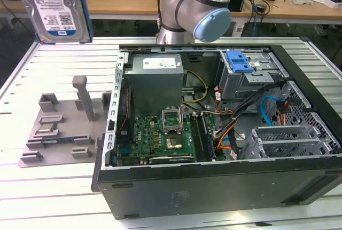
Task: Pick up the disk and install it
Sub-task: 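Pick up the disk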
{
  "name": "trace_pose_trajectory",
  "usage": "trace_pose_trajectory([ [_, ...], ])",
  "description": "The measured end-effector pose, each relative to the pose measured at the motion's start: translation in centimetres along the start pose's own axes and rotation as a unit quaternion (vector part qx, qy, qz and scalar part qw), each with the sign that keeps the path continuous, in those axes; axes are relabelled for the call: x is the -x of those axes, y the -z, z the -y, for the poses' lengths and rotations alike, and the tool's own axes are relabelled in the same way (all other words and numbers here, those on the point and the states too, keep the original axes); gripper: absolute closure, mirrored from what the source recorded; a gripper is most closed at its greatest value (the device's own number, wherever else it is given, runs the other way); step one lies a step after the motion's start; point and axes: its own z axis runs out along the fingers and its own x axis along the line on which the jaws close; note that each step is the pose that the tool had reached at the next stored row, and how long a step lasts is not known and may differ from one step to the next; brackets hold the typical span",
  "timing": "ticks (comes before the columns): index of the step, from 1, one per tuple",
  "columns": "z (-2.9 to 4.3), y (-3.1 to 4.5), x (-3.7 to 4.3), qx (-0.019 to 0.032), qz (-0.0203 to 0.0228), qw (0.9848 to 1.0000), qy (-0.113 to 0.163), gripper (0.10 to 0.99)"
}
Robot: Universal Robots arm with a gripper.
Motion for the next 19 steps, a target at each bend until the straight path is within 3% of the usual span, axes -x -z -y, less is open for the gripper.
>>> trace_pose_trajectory([
  [6,2.74,0.04,-0.1,0.0002,0.0,1.0,0.0,0.718],
  [8,4.31,0.04,-0.17,0.0002,0.0,1.0,0.0,0.718],
  [10,5.4,0.06,-0.2,0.0003,0.0,1.0,0.0,0.718],
  [12,7.24,0.08,-0.27,0.0004,0.0,1.0,0.0,0.718],
  [19,10.48,0.11,-0.4,0.0006,0.0,1.0,0.0,0.718],
])
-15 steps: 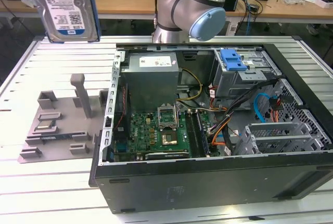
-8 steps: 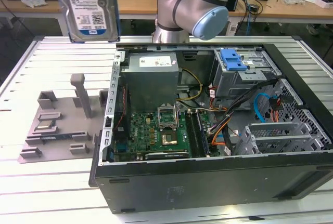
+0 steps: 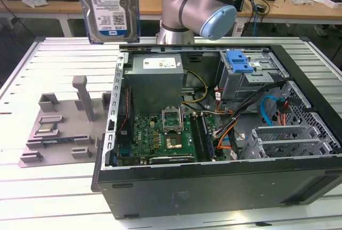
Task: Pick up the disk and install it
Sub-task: 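Pick up the disk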
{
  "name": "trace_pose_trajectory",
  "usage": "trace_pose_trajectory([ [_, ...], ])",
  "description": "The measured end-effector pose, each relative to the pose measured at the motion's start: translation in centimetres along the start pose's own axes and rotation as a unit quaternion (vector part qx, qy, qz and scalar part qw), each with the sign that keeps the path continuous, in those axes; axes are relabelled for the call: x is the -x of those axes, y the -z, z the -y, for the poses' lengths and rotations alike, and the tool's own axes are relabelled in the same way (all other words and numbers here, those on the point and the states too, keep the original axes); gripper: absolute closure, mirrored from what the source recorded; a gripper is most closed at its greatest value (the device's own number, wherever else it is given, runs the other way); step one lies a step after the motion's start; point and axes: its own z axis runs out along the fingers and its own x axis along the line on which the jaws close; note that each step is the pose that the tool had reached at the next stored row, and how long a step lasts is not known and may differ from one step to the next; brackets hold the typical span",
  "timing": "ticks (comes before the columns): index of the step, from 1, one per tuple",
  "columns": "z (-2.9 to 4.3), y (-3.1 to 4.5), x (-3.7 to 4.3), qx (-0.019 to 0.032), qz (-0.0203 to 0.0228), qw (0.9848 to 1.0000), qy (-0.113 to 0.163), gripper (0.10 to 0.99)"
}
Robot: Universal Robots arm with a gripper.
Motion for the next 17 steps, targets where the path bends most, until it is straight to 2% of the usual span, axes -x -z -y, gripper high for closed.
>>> trace_pose_trajectory([
  [1,0.46,0.01,-0.02,0.0001,0.0,1.0,0.0,0.718],
  [3,1.93,0.03,-0.07,0.0002,0.0,1.0,0.0,0.718],
  [9,5.05,0.04,-0.18,0.001,0.0,1.0,0.0,0.718],
  [10,5.73,0.04,-0.21,0.0012,0.0,1.0,0.0,0.718],
  [12,7.58,0.04,-0.28,0.0021,0.0,1.0,0.0,0.718],
  [13,8.06,0.03,-0.29,0.0023,0.0,1.0,0.0,0.718],
  [14,8.88,0.03,-0.33,0.0025,0.0,1.0,0.0,0.718],
  [15,9.98,0.02,-0.37,0.0027,0.0001,1.0,0.0,0.718],
  [17,11.03,0.03,-0.41,0.0028,0.0,1.0,0.0,0.718],
])
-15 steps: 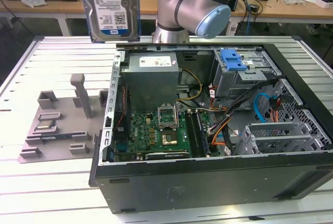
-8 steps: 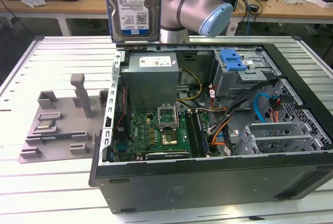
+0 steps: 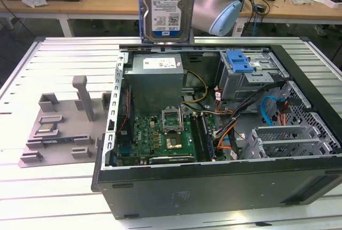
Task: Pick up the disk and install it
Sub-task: 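Pick up the disk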
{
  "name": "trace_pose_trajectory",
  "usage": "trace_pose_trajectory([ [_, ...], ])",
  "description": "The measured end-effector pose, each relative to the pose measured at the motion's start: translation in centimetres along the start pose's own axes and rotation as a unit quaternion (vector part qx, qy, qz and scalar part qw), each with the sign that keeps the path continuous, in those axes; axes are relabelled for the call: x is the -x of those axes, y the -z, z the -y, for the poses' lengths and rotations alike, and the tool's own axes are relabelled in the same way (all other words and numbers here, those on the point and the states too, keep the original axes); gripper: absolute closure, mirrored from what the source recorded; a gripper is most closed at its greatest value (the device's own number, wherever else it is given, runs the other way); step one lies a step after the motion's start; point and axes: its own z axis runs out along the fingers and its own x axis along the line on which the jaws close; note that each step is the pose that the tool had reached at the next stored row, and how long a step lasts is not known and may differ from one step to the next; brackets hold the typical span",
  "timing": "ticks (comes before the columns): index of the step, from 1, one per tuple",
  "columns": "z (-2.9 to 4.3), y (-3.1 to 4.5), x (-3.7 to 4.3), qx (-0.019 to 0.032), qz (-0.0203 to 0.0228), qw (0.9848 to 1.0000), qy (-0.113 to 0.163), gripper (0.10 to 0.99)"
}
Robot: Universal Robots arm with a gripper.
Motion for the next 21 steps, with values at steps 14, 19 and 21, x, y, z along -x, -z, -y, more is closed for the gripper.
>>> trace_pose_trajectory([
  [14,5.3,0.1,-1.01,0.0009,0.0001,1.0,0.0,0.718],
  [19,5.32,0.09,-2.81,0.001,0.0001,1.0,0.0,0.718],
  [21,5.34,0.08,-3.42,0.001,0.0001,1.0,0.0,0.718],
])
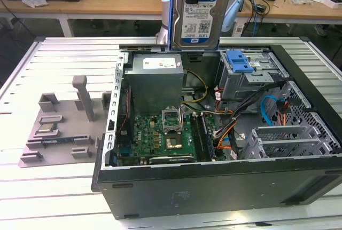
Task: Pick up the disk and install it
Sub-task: 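Pick up the disk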
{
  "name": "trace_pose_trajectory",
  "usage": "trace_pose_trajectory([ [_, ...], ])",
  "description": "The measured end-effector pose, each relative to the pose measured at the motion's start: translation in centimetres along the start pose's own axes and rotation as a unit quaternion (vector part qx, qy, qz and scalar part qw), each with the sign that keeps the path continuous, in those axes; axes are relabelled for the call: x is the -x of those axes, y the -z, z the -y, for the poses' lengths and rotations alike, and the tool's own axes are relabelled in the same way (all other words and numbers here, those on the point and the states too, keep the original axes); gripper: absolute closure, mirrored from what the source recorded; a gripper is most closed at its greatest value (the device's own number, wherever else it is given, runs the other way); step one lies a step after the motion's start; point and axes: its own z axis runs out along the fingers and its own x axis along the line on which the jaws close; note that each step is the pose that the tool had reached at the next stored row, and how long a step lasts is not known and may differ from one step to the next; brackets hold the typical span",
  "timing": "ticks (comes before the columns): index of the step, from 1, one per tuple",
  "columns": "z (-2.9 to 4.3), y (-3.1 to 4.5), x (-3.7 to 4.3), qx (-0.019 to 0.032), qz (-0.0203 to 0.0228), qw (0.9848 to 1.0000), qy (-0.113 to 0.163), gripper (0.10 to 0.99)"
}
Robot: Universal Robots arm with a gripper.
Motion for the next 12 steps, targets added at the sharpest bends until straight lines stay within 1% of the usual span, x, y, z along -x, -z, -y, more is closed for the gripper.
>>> trace_pose_trajectory([
  [4,0.02,0.0,-1.19,0.0001,-0.0001,1.0,0.0,0.718],
  [7,0.02,-0.01,-2.57,0.0001,0.0,1.0,0.0,0.718],
  [12,0.02,-0.03,-3.94,0.0002,0.0,1.0,0.0,0.718],
])
